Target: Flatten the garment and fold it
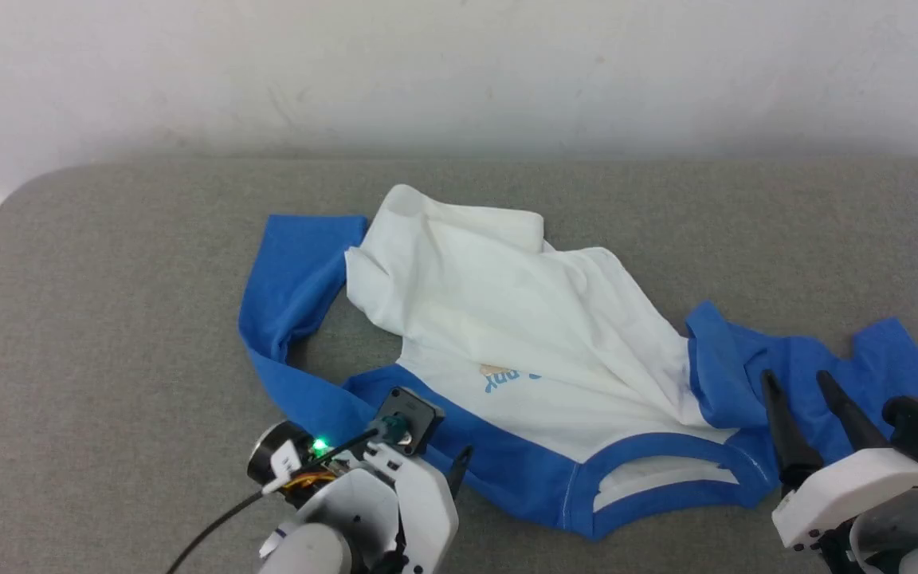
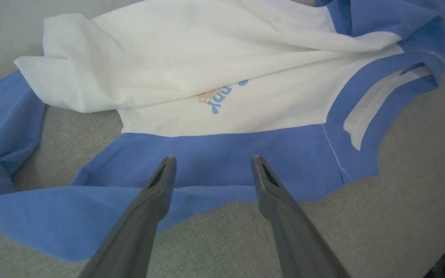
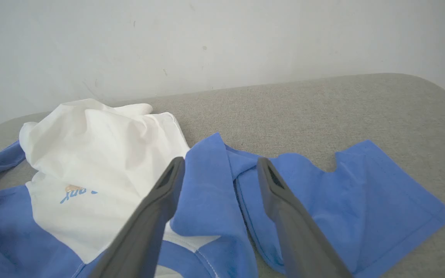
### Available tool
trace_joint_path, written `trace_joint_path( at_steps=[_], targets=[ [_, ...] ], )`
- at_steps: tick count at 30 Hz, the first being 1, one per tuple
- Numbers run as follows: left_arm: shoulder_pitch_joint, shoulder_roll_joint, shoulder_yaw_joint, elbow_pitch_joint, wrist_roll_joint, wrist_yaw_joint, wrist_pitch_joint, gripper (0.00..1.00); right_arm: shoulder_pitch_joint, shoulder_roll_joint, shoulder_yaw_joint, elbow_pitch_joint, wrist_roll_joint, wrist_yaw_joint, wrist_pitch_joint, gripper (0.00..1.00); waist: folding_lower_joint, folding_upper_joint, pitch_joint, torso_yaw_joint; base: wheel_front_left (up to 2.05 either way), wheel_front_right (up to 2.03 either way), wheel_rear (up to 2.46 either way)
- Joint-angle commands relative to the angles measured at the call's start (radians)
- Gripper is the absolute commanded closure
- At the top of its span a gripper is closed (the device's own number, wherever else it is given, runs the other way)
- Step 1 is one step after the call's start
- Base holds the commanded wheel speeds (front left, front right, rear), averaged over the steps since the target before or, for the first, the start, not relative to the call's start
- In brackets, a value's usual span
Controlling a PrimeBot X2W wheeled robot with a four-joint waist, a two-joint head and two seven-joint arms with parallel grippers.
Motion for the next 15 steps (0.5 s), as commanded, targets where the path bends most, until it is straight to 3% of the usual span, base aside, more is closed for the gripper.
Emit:
trace_joint_path(
  at_steps=[1, 5, 15],
  targets=[
    [-0.021, 0.019, -0.01, 0.003, 0.011, -0.006, 0.015, 0.0, -0.015, 0.005, -0.001, 0.006, 0.007, -0.002, -0.007, 0.0, 0.0, 0.0, 0.021, -0.012, 0.0, 0.0, 0.0],
    [-0.091, 0.089, -0.122, 0.02, -0.006, -0.006, 0.083, 0.0, -0.026, 0.011, 0.001, 0.032, 0.012, -0.002, -0.02, 0.0, 0.0, 0.0, 0.041, -0.017, 0.0, 0.0, 0.0],
    [-0.187, 0.179, -0.225, 0.105, -0.05, -0.007, 0.161, 0.0, -0.047, 0.018, 0.005, 0.081, 0.017, -0.002, -0.036, 0.0, 0.0, 0.0, 0.071, -0.02, 0.0, 0.0, 0.0]
  ],
)
